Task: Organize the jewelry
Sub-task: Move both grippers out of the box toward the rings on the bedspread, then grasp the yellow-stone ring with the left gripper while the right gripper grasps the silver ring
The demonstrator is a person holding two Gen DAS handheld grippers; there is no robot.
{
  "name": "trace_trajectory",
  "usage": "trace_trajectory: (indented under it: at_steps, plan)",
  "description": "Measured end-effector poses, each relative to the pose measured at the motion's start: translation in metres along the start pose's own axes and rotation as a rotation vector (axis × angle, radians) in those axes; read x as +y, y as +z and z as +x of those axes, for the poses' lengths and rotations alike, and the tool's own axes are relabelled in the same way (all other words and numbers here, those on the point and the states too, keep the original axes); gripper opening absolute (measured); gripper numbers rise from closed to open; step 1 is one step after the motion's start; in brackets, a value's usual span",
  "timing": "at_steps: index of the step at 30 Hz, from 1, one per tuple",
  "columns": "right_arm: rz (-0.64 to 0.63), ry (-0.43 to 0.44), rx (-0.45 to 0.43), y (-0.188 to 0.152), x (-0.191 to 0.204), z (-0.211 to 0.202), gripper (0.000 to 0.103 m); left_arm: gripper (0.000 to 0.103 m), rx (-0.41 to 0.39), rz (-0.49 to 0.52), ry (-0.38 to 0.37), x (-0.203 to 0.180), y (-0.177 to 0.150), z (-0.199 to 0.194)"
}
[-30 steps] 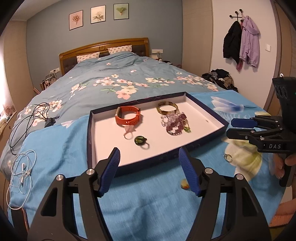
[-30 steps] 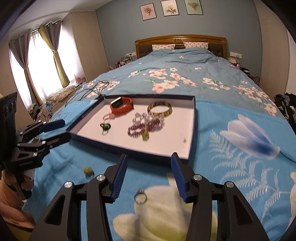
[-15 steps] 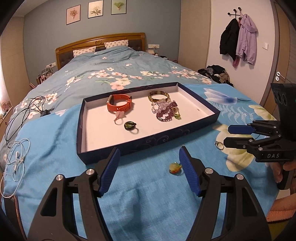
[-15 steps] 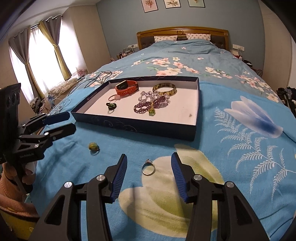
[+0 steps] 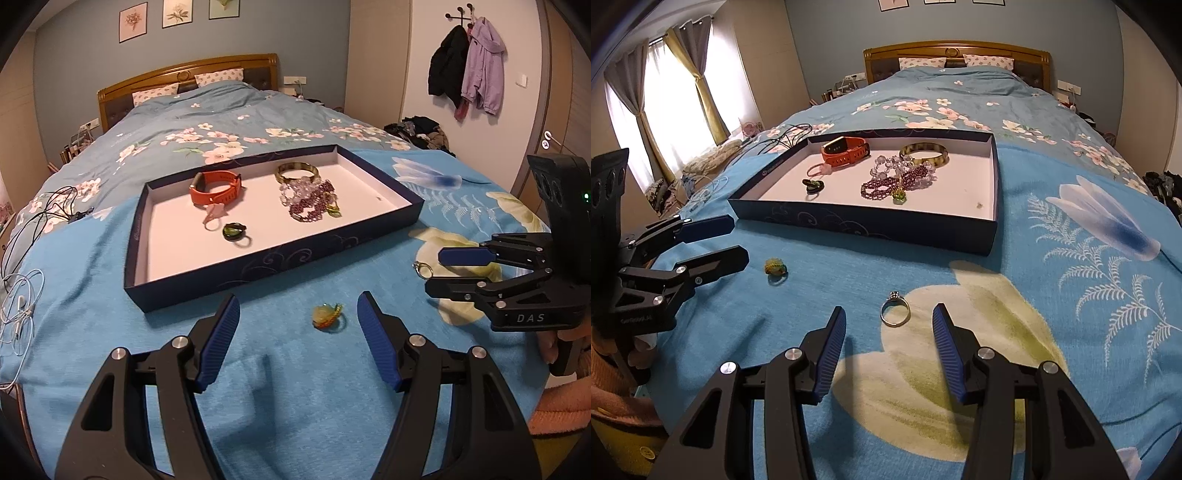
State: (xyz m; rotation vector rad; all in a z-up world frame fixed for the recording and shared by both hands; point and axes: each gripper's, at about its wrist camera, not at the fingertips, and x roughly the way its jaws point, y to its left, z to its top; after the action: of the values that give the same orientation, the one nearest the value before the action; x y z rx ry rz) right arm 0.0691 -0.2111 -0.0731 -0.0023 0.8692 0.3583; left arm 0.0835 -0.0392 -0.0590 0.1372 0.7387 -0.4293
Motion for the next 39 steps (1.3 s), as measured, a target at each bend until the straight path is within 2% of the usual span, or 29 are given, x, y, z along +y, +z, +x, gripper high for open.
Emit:
trace_trajectory:
  at_steps: [14, 18, 21, 31, 37, 39]
  plan:
    - [0.004, 0.006, 0.003, 0.000, 0.000, 0.001, 0.047, 0.042, 0.117, -0.005, -0.084, -0.011, 0.001, 0.031]
    - [0.005, 0.009, 0.005, 0.000, 0.000, 0.002, 0.047, 0.024, 0.147, -0.027, -0.101, -0.009, 0.000, 0.038]
    - [0.005, 0.009, 0.006, 0.001, 0.000, 0.003, 0.047, 0.018, 0.148, -0.039, -0.112, -0.006, 0.000, 0.039]
    - [-0.017, -0.025, 0.026, 0.005, 0.005, 0.007, 0.045, 0.017, 0.131, -0.047, -0.102, -0.005, -0.001, 0.035]
    - [-0.036, -0.071, 0.035, 0.006, 0.009, 0.009, 0.037, 0.017, 0.120, -0.049, -0.097, -0.004, -0.001, 0.032]
    - [-0.040, -0.093, 0.034, 0.006, 0.010, 0.010, 0.030, 0.017, 0.118, -0.053, -0.097, -0.003, 0.000, 0.032]
